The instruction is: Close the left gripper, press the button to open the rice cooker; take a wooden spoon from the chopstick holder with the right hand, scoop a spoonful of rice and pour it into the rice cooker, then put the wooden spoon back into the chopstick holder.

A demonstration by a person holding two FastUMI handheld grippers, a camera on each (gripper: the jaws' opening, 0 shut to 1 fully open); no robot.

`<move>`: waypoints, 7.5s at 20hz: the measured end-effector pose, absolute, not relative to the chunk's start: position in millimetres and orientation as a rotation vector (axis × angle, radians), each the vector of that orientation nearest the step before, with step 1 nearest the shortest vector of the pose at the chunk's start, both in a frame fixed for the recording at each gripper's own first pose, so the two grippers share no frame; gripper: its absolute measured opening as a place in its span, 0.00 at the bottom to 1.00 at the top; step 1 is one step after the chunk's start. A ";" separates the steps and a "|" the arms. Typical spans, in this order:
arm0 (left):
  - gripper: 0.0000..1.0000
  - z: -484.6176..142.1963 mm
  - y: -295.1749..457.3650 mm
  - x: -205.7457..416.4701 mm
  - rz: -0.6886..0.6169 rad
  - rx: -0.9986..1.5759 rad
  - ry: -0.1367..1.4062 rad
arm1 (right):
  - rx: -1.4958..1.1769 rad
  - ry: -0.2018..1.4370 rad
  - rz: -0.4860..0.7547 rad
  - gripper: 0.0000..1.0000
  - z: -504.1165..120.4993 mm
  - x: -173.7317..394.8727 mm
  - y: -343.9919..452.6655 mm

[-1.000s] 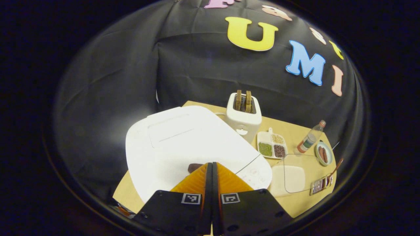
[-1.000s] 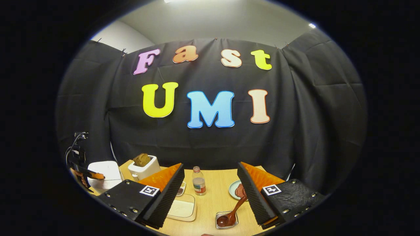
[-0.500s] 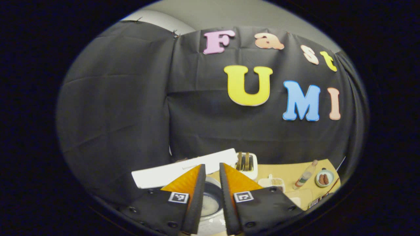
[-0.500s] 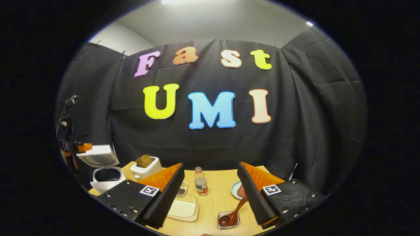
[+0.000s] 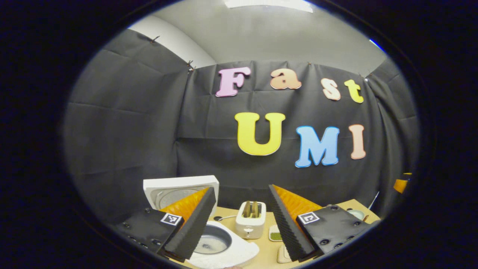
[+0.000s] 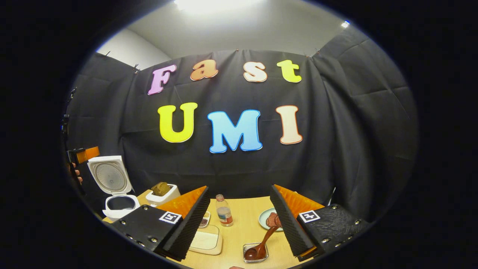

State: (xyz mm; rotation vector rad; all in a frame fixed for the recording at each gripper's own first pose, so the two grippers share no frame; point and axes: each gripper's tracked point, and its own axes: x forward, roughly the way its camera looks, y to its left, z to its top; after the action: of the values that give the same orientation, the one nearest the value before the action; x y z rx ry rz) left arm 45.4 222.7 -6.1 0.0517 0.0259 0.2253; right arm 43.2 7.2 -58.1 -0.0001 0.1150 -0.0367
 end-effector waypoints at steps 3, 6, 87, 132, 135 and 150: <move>0.97 -20.9 172.3 44.2 0.122 -0.004 0.025 | -0.020 0.130 -0.084 0.99 -65.5 45.2 -18.3; 0.96 -33.9 155.0 46.9 0.102 -0.030 0.037 | -0.022 0.145 -0.106 0.99 -76.5 47.3 -36.6; 0.96 -93.3 240.1 -41.7 0.198 0.084 0.181 | 0.557 0.648 0.292 0.05 -316.0 167.2 238.0; 0.97 -94.5 305.4 -74.4 0.121 0.034 0.105 | 1.120 0.576 0.533 0.05 -105.7 215.7 381.1; 0.96 -91.6 310.1 -77.5 0.124 0.034 0.104 | 1.067 0.601 0.556 0.05 -116.7 218.3 412.8; 0.96 -103.6 350.2 -87.1 0.190 -0.008 0.123 | 0.437 0.597 0.706 0.05 -184.5 206.2 546.0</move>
State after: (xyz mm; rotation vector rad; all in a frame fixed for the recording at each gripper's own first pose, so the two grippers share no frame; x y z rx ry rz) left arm -87.1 350.2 -103.6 -0.0085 0.1233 0.1902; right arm 206.2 546.0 -184.5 0.4371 0.5975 0.7057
